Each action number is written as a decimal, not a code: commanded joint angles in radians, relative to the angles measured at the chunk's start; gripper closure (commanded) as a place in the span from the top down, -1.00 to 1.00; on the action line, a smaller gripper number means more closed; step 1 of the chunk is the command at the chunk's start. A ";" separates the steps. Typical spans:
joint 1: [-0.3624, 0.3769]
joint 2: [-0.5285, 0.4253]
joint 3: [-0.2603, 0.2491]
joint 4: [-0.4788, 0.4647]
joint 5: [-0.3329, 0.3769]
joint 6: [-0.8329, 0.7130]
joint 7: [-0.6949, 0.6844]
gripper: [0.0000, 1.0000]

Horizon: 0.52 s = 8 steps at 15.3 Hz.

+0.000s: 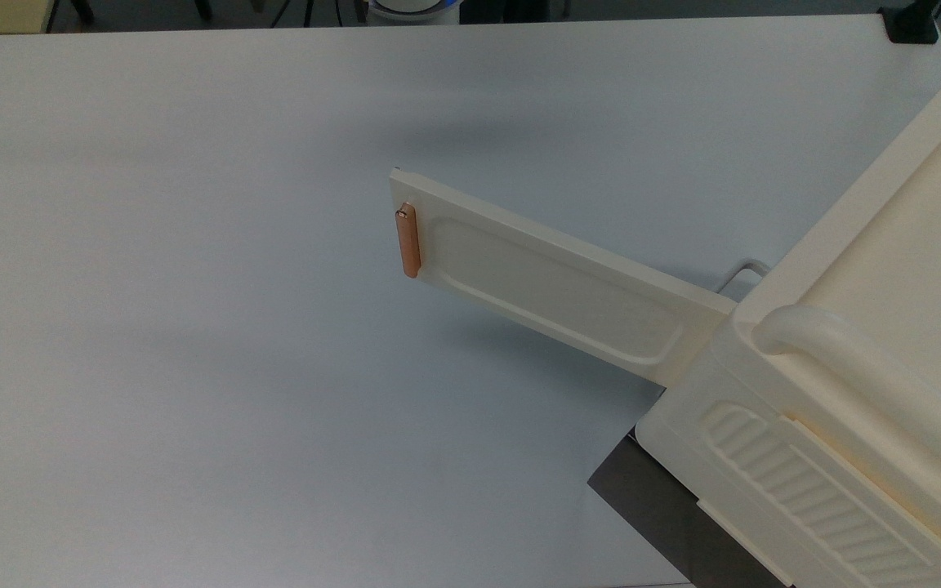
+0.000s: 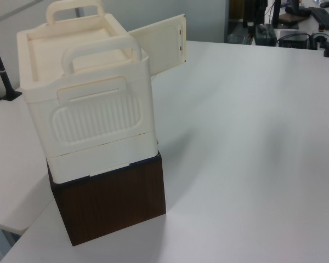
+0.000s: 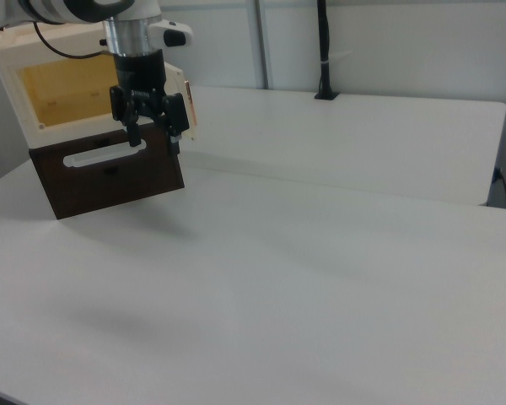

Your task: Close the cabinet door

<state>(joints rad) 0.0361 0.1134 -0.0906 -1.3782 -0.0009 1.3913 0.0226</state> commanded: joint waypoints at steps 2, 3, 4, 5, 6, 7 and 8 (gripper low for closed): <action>0.005 -0.018 0.000 -0.025 0.016 0.025 -0.029 0.98; 0.007 -0.018 0.002 -0.025 0.015 0.023 -0.035 0.75; 0.008 -0.018 0.003 -0.025 0.016 0.022 -0.038 0.51; 0.008 -0.017 0.005 -0.025 0.018 0.022 -0.038 0.17; 0.008 -0.017 0.006 -0.025 0.018 0.023 -0.036 -0.21; 0.010 -0.017 0.008 -0.025 0.018 0.023 -0.036 -0.50; 0.010 -0.017 0.009 -0.025 0.019 0.025 -0.030 -0.66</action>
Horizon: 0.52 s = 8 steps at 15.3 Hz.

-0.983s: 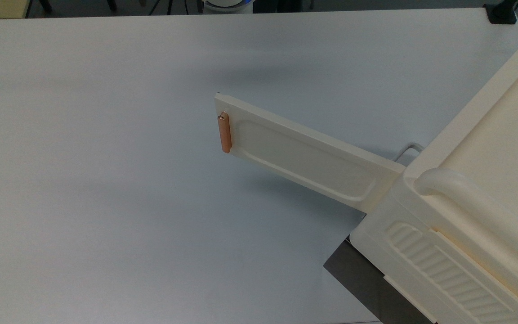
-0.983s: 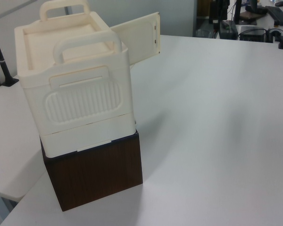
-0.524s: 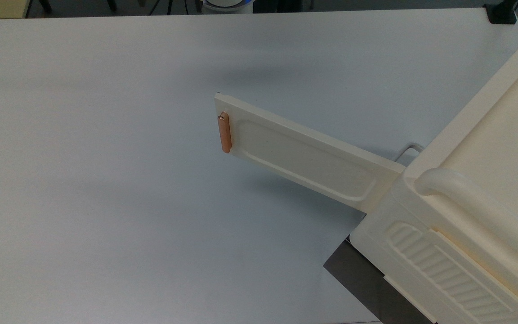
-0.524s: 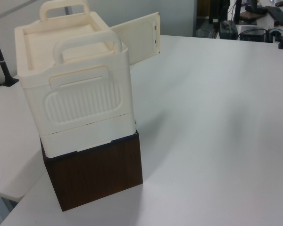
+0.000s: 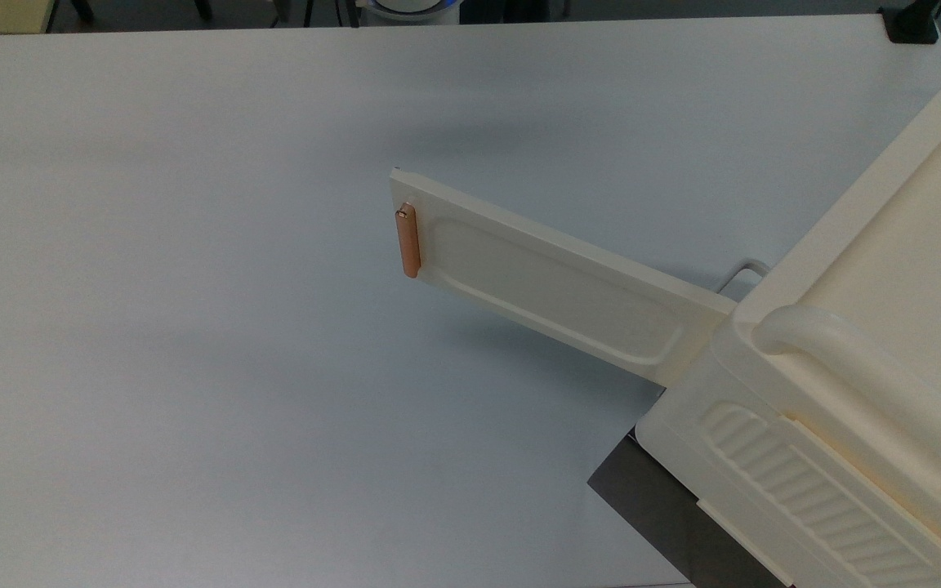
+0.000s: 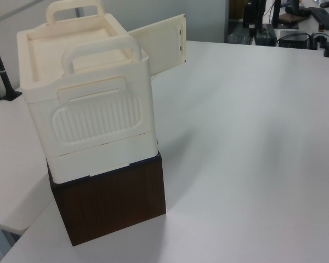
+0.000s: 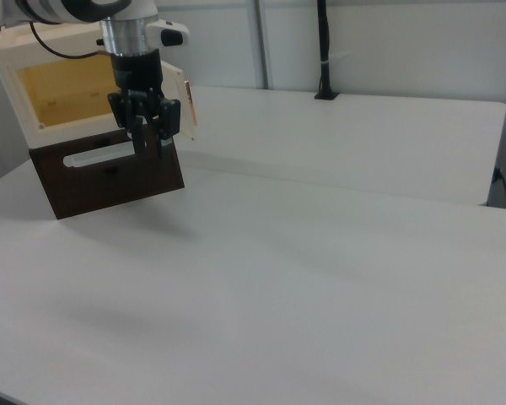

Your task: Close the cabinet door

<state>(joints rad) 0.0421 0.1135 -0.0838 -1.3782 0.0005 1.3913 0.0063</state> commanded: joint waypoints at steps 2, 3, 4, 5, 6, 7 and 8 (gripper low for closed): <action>0.004 -0.012 0.006 -0.025 0.021 0.028 -0.006 -0.72; 0.005 -0.011 0.006 -0.025 0.022 0.038 -0.002 -0.74; 0.005 -0.011 0.006 -0.025 0.039 0.072 0.020 -0.75; 0.005 -0.011 0.006 -0.025 0.071 0.128 0.070 -0.78; 0.005 -0.008 0.006 -0.025 0.090 0.190 0.133 -0.85; 0.005 0.003 0.006 -0.025 0.091 0.245 0.186 -0.90; 0.013 0.011 0.007 -0.025 0.090 0.288 0.230 -0.92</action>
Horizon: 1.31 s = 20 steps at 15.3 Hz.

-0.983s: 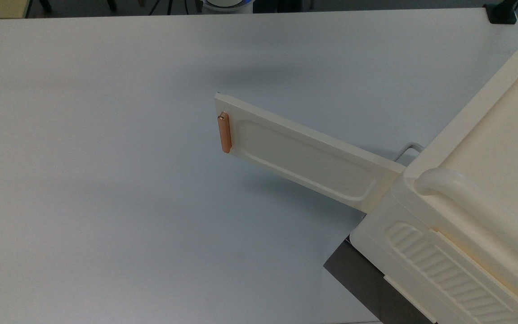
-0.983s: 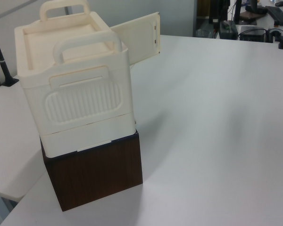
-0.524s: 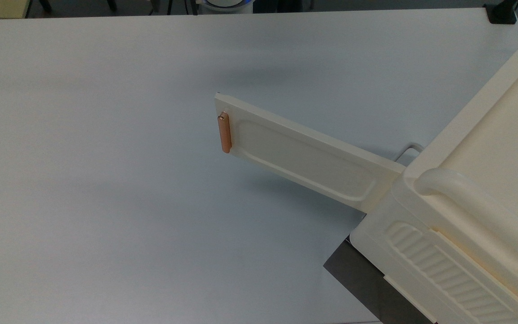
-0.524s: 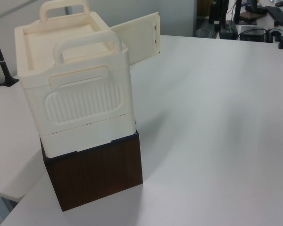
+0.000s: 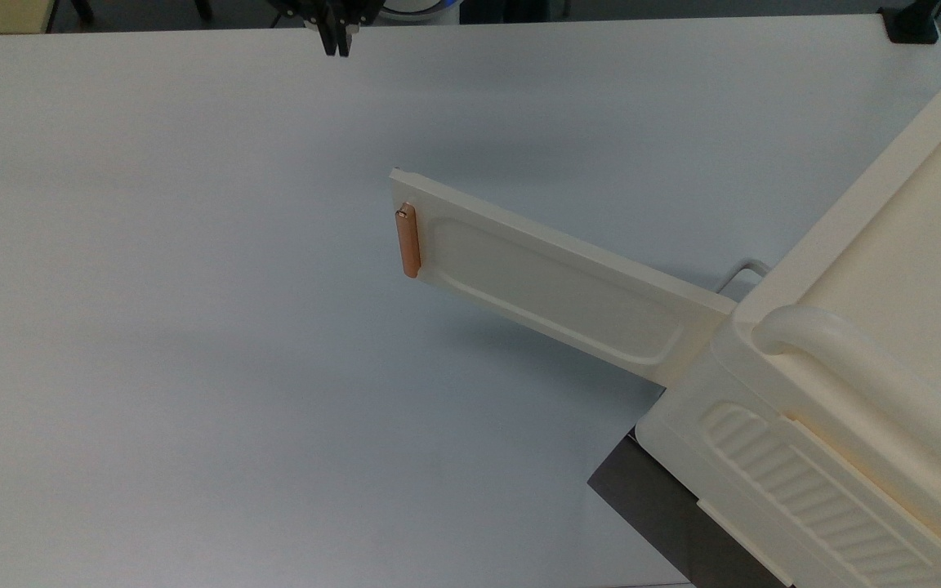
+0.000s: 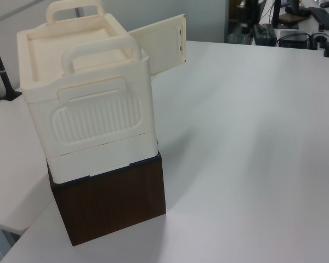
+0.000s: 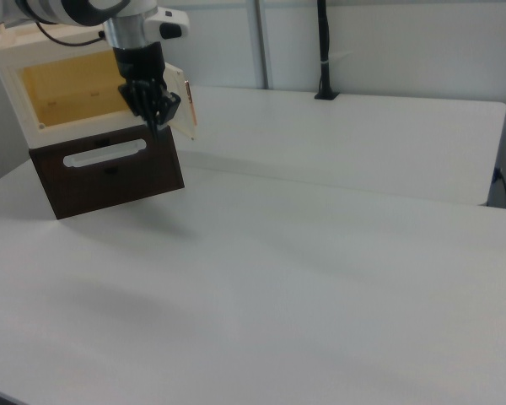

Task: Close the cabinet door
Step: 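Lower the gripper onto the door's outer edge by the orange handle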

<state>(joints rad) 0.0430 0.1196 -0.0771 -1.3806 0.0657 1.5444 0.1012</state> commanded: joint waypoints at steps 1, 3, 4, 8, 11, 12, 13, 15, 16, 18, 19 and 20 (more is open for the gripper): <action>0.023 0.014 0.000 -0.023 0.025 0.176 0.165 -0.95; 0.031 0.021 0.000 -0.021 0.040 0.291 0.239 -0.96; 0.029 0.028 -0.001 -0.023 0.060 0.365 0.306 -0.96; 0.031 0.058 -0.001 -0.023 0.071 0.577 0.533 -0.96; 0.031 0.086 -0.001 -0.023 0.068 0.709 0.676 -0.96; 0.031 0.100 -0.001 -0.023 0.065 0.745 0.716 -0.96; 0.031 0.107 -0.001 -0.023 0.062 0.782 0.754 -0.96; 0.031 0.123 -0.001 -0.023 0.060 0.827 0.810 -0.96; 0.032 0.130 -0.001 -0.021 0.063 0.830 0.821 -0.96; 0.041 0.133 0.002 -0.005 0.071 0.824 0.819 -0.95; 0.060 0.132 0.000 -0.005 0.075 0.815 0.819 -0.95; 0.069 0.129 0.002 -0.005 0.078 0.810 0.818 -0.95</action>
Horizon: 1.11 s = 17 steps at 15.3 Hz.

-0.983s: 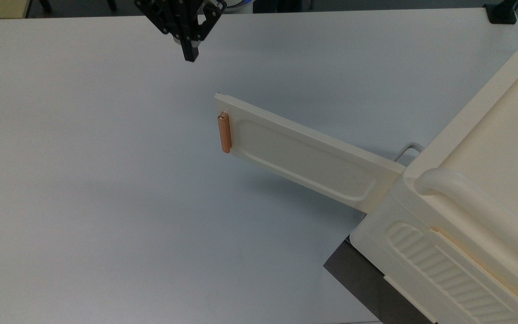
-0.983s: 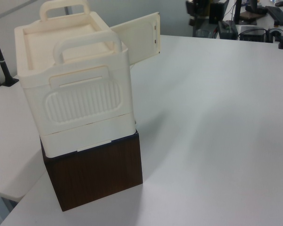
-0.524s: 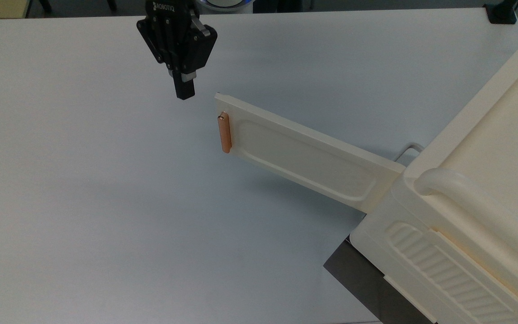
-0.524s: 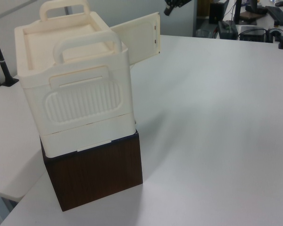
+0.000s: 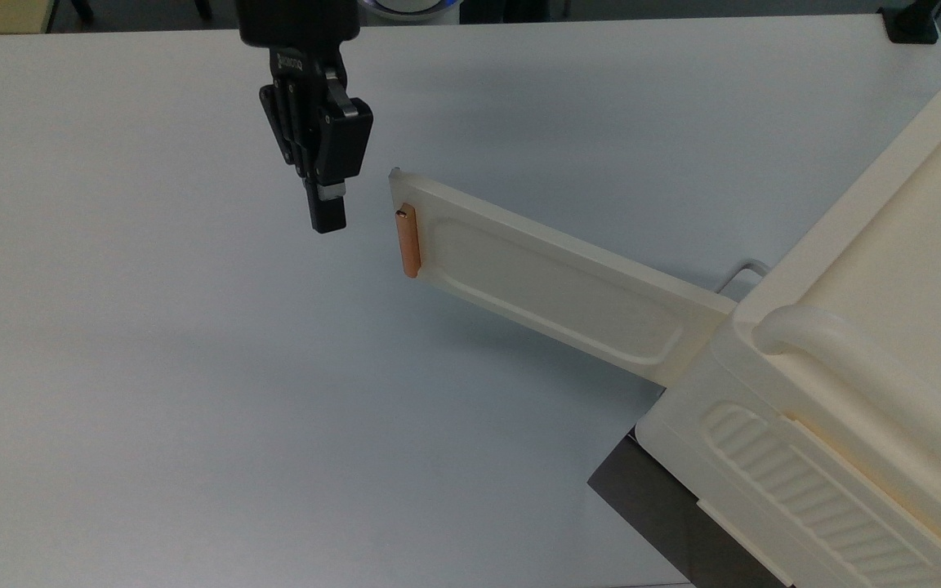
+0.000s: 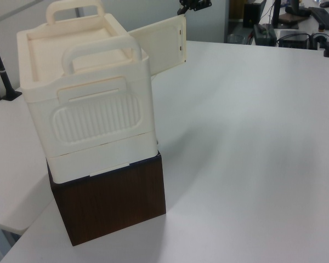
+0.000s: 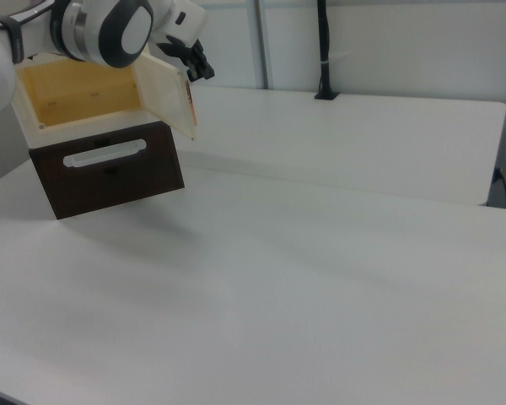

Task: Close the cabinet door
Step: 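Lower the gripper onto the door's outer edge by the orange handle, then push the door edge with the gripper, swinging it shut against the box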

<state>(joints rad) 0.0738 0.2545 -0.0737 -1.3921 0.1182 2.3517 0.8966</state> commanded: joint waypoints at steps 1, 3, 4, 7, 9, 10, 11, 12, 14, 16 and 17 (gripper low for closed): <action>0.044 -0.006 -0.001 0.007 0.040 -0.032 0.021 -0.95; 0.052 -0.004 -0.001 0.010 0.083 -0.110 0.002 -0.95; 0.054 -0.006 0.000 0.010 0.107 -0.130 -0.017 -0.96; 0.070 -0.006 0.006 0.010 0.161 -0.225 -0.061 -0.96; 0.096 -0.008 0.006 0.010 0.175 -0.262 -0.064 -0.96; 0.109 -0.008 0.006 0.010 0.178 -0.276 -0.064 -0.96; 0.121 -0.006 0.006 0.010 0.179 -0.284 -0.064 -0.96; 0.136 -0.006 0.006 0.010 0.184 -0.287 -0.064 -0.96; 0.168 -0.003 0.008 0.010 0.187 -0.287 -0.061 -0.96; 0.217 -0.001 0.006 0.010 0.187 -0.285 -0.059 -0.96; 0.247 0.002 0.006 0.008 0.186 -0.282 -0.058 -0.95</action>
<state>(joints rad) 0.2480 0.2584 -0.0555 -1.3770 0.2806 2.0878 0.8519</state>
